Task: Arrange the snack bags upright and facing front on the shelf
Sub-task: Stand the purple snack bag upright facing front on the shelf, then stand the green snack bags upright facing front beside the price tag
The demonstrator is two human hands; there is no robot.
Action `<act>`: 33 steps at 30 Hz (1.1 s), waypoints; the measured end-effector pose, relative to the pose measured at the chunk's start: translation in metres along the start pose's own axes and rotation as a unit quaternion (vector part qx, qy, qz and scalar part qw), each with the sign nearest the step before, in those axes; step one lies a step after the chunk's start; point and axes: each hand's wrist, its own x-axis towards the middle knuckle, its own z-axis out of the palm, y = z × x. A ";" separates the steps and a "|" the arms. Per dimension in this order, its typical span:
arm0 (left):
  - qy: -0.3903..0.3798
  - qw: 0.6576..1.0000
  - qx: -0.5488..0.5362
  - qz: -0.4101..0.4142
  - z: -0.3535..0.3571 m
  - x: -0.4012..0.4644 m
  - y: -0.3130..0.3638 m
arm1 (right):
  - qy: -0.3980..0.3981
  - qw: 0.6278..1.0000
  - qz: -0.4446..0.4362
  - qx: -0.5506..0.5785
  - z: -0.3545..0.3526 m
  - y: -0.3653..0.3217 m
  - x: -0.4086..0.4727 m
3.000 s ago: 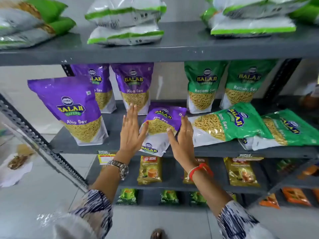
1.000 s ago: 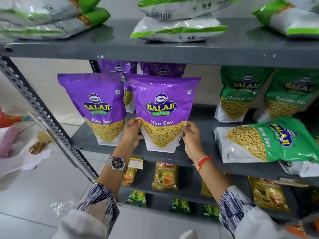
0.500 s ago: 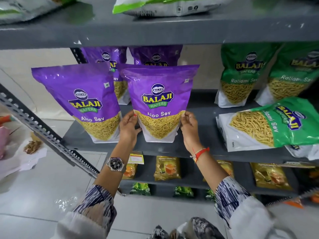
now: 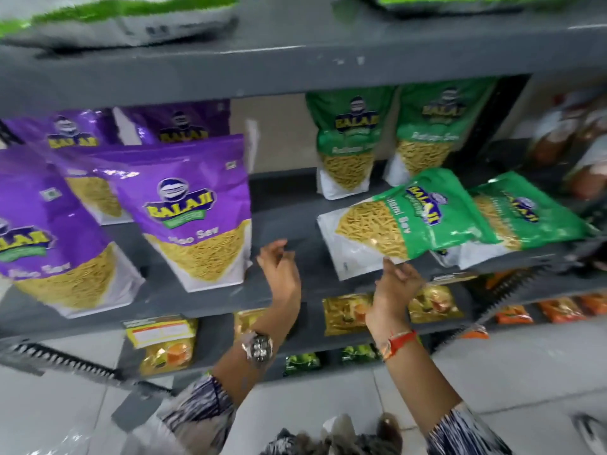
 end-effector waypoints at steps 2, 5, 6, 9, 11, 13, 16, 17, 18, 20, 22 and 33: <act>-0.070 0.983 0.122 0.116 0.036 0.013 0.013 | -0.028 0.996 0.087 0.003 -0.006 -0.010 0.013; -0.172 0.926 0.298 0.154 0.087 0.040 0.035 | -0.115 0.982 0.147 0.007 -0.018 -0.019 0.014; -0.216 0.918 0.312 0.115 0.101 0.046 0.042 | -0.131 0.981 0.144 0.007 -0.022 -0.022 0.012; -0.348 0.871 0.347 -0.003 0.137 0.072 0.043 | -0.146 0.982 0.121 0.020 -0.034 -0.024 0.020; -0.422 0.817 0.394 -0.014 0.150 0.085 0.041 | -0.150 0.983 0.105 0.012 -0.037 -0.026 0.031; -0.487 0.773 0.404 -0.032 0.153 0.087 0.041 | -0.154 0.982 0.111 0.010 -0.036 -0.026 0.038; -0.479 0.799 0.361 -0.050 0.155 0.081 0.044 | -0.165 0.977 0.132 0.023 -0.037 -0.030 0.044; -0.461 0.818 0.341 -0.054 0.157 0.083 0.042 | -0.175 0.974 0.140 0.028 -0.039 -0.032 0.045; -0.448 0.832 0.321 -0.061 0.157 0.082 0.040 | -0.184 0.971 0.149 0.035 -0.040 -0.034 0.047; -0.401 0.860 0.307 -0.069 0.156 0.084 0.036 | -0.193 0.966 0.168 0.041 -0.043 -0.037 0.054; -0.355 0.885 0.290 -0.083 0.153 0.080 0.030 | -0.203 0.963 0.173 0.041 -0.048 -0.039 0.061; -0.197 0.955 0.058 -0.212 0.107 0.004 0.006 | -0.180 0.978 0.045 -0.090 -0.088 -0.052 0.089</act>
